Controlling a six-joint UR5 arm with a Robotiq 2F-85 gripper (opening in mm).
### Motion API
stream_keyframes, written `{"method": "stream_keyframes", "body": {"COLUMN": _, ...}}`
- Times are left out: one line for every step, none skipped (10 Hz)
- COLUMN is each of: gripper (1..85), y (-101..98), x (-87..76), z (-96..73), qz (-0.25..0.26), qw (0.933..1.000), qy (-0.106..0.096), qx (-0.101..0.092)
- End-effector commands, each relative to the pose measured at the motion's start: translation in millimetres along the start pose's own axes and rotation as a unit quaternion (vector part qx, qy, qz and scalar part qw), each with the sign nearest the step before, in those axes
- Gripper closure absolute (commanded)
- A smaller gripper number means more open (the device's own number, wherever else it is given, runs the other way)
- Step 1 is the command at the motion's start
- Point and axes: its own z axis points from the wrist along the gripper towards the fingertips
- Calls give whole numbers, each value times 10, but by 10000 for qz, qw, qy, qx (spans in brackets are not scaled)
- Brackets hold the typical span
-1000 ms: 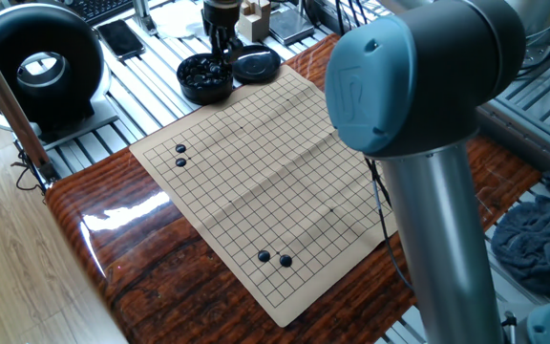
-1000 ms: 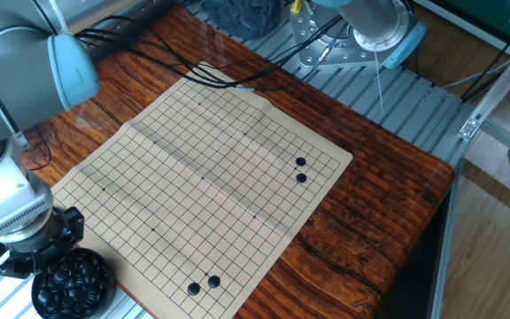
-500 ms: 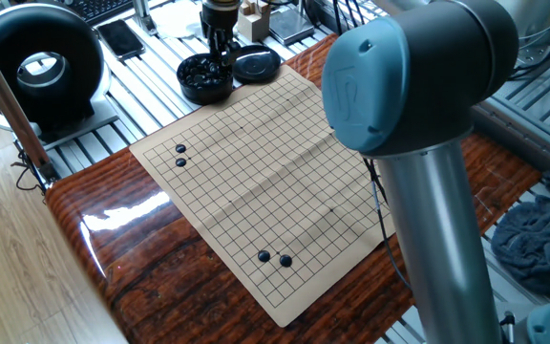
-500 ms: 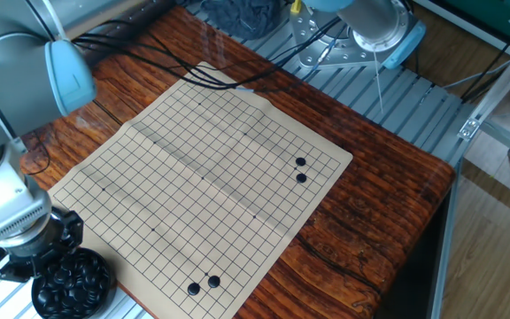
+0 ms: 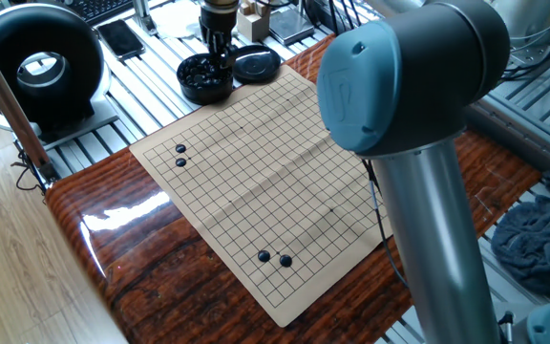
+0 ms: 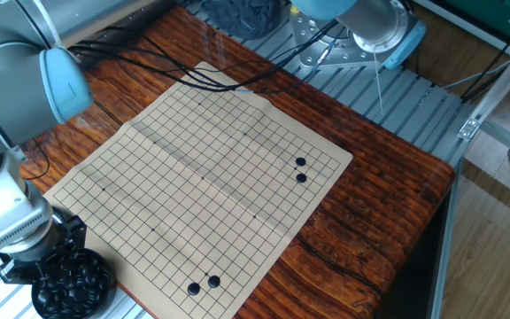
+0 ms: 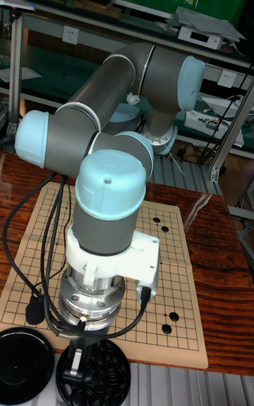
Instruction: Play the first move as black on the 3-4 point in the upper right corner of the Go board
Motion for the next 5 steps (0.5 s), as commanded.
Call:
{"method": "stream_keyframes", "body": {"gripper": 507, "y": 8, "x": -12, "z": 5, "qz": 62, "qw": 10000, "qy": -29, "qx": -31}}
{"method": "stream_keyframes", "body": {"gripper": 510, "y": 3, "x": -5, "z": 5, "qz": 68, "qw": 10000, "qy": -15, "qx": -21}}
{"method": "stream_keyframes", "body": {"gripper": 510, "y": -2, "x": 5, "z": 6, "qz": 66, "qw": 10000, "qy": 6, "qx": -9}}
{"method": "stream_keyframes", "body": {"gripper": 510, "y": -5, "x": 23, "z": 8, "qz": 56, "qw": 10000, "qy": 44, "qx": -3}}
{"method": "stream_keyframes", "body": {"gripper": 510, "y": -8, "x": 36, "z": 11, "qz": 46, "qw": 10000, "qy": 74, "qx": 1}}
